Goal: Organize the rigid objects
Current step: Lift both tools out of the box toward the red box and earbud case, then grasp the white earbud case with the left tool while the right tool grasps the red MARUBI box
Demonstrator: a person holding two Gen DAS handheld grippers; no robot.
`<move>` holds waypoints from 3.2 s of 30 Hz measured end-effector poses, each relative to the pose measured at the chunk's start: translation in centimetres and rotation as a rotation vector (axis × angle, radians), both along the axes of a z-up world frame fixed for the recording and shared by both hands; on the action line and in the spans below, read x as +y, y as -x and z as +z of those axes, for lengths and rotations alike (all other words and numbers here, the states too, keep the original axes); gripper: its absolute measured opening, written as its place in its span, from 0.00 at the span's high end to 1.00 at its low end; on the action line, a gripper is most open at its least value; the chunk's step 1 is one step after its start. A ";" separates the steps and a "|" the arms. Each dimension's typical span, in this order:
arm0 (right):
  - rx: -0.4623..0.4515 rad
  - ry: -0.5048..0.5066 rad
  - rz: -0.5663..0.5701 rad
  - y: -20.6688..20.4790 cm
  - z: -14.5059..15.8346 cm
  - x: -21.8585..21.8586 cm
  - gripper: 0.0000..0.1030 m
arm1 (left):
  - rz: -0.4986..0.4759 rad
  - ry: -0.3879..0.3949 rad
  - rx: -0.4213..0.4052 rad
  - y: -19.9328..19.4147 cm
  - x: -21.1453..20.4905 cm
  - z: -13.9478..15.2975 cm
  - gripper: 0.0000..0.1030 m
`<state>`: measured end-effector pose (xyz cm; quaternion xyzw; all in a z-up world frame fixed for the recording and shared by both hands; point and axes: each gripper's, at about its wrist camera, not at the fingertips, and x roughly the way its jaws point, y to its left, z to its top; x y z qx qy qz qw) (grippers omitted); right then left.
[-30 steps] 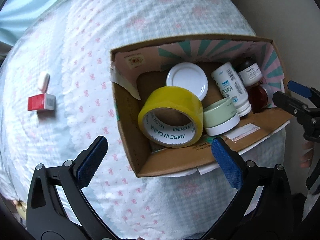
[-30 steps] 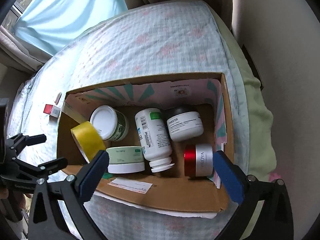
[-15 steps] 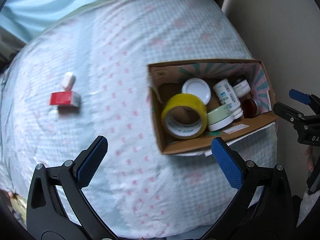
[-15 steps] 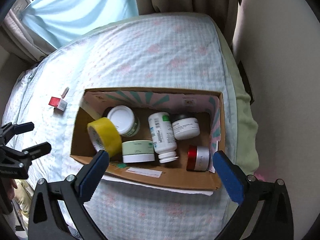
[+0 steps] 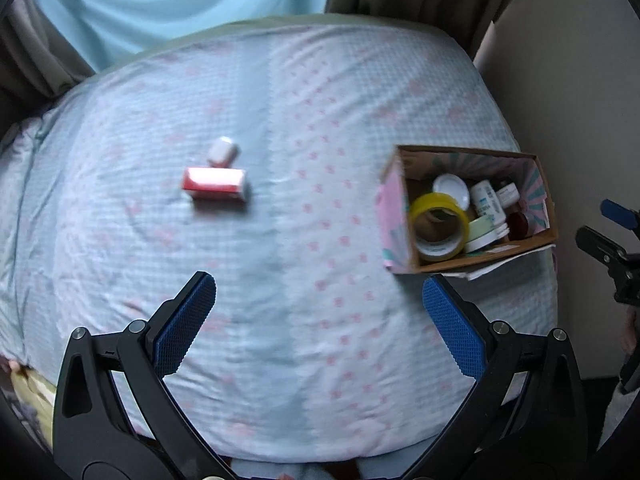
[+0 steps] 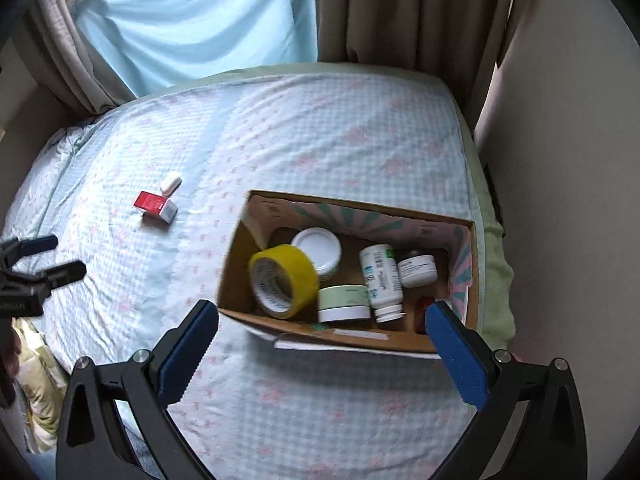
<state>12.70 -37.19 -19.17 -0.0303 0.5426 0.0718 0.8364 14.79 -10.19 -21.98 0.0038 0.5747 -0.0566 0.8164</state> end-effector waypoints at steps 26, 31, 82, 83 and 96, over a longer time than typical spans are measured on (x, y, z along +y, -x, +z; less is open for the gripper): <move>0.035 -0.051 -0.259 3.0 -1.5 27.4 0.00 | -0.266 0.047 -0.018 -10.3 25.8 -0.6 0.00; 0.013 0.044 -0.083 0.1 -3.4 29.6 0.00 | -0.329 0.030 0.058 -14.4 23.7 -4.1 0.00; -0.007 0.066 0.899 -16.8 -27.3 40.3 0.59 | -0.600 0.051 0.160 -25.2 12.5 -25.5 0.61; 0.003 0.055 0.881 -16.7 -27.1 40.3 0.59 | -0.586 0.061 0.158 -25.0 12.8 -25.2 0.61; 0.023 -0.030 0.579 -13.1 -21.5 37.3 0.59 | -0.461 0.125 0.111 -23.3 18.9 -18.8 0.61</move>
